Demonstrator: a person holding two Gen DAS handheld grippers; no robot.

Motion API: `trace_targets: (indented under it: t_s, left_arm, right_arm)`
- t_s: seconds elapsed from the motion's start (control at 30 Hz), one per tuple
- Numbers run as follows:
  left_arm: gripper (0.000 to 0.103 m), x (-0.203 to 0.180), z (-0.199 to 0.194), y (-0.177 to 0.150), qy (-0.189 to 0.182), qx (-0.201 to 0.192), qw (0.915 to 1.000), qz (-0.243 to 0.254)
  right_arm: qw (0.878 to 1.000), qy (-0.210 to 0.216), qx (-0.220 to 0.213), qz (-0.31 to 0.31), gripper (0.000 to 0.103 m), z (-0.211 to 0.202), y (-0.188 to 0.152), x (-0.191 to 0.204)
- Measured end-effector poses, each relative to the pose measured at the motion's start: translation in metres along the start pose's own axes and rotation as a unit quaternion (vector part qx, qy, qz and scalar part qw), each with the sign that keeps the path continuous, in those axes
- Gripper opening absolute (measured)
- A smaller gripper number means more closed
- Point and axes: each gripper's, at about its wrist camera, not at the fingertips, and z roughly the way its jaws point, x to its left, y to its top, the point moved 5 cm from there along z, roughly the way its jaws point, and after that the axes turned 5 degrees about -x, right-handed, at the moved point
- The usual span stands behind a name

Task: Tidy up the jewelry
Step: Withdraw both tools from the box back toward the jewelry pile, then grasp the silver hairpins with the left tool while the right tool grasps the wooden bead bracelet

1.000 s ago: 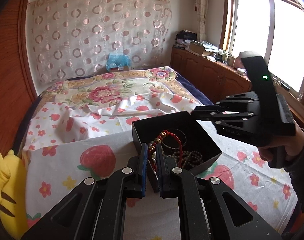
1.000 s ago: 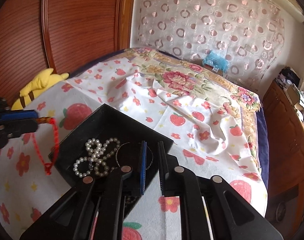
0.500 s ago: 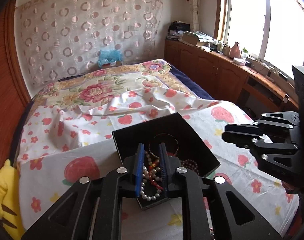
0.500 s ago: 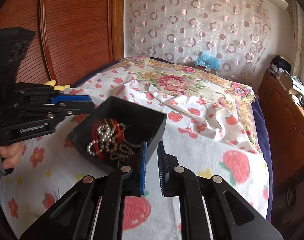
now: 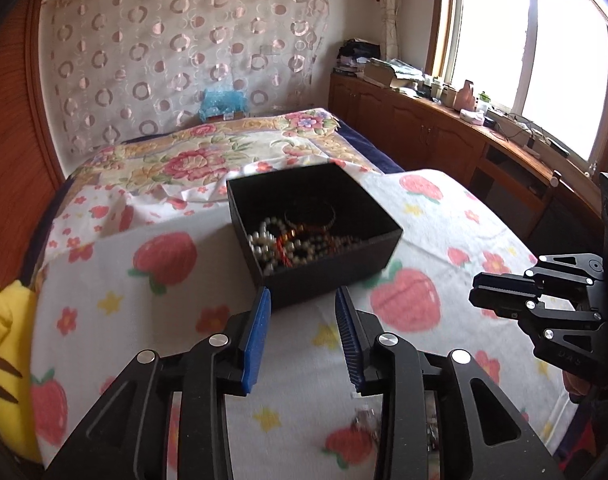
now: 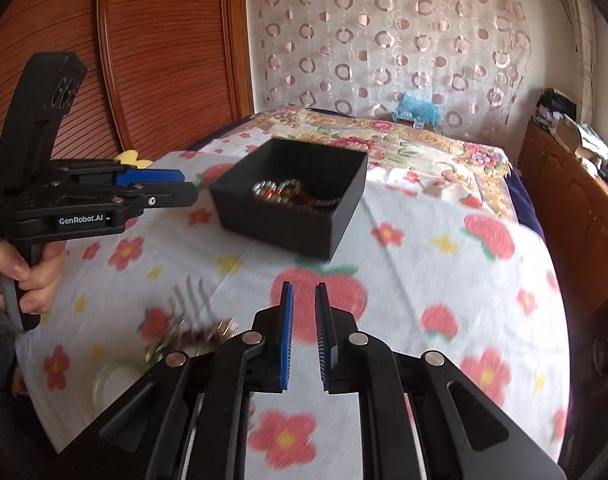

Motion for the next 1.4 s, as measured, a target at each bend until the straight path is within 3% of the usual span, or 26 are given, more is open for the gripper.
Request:
trace_targets:
  t_s: [0.17, 0.2, 0.27, 0.53, 0.87, 0.93, 1.0, 1.1, 1.4]
  left_arm:
    - [0.039, -0.006, -0.005, -0.025, -0.006, 0.013, 0.9998, -0.010]
    - [0.048, -0.007, -0.005, -0.028, -0.010, 0.016, 0.9997, -0.013]
    - [0.058, -0.011, -0.003, -0.035, -0.019, 0.020, 0.9994, -0.019]
    - [0.058, -0.022, 0.009, -0.052, -0.043, 0.049, 0.9971, -0.040]
    - [0.058, -0.034, 0.020, -0.059, -0.072, 0.069, 0.9934, -0.057]
    - [0.047, -0.035, 0.019, -0.058, -0.074, 0.066, 0.9934, -0.058]
    - [0.027, -0.035, 0.016, -0.057, -0.075, 0.064, 0.9933, -0.060]
    - [0.016, -0.042, 0.007, -0.052, -0.086, 0.050, 0.9937, -0.051]
    - [0.001, -0.073, -0.047, -0.034, -0.104, -0.020, 0.9944, -0.009]
  right_arm:
    - [1.000, -0.003, 0.002, 0.012, 0.016, -0.014, -0.024, 0.008]
    - [1.000, -0.004, 0.001, 0.016, 0.016, -0.017, -0.028, 0.008]
    - [1.000, -0.005, 0.001, 0.023, 0.019, -0.022, -0.035, 0.008]
    - [1.000, -0.002, 0.006, 0.025, 0.027, -0.032, -0.055, 0.017]
    - [1.000, 0.000, 0.008, 0.018, 0.027, -0.035, -0.065, 0.028]
    - [1.000, -0.002, 0.007, 0.022, 0.027, -0.035, -0.066, 0.026]
    - [1.000, -0.003, 0.007, 0.024, 0.028, -0.036, -0.066, 0.025]
    - [1.000, -0.004, 0.007, 0.027, 0.028, -0.038, -0.068, 0.021]
    - [0.999, -0.006, 0.012, 0.030, 0.028, -0.036, -0.070, 0.015]
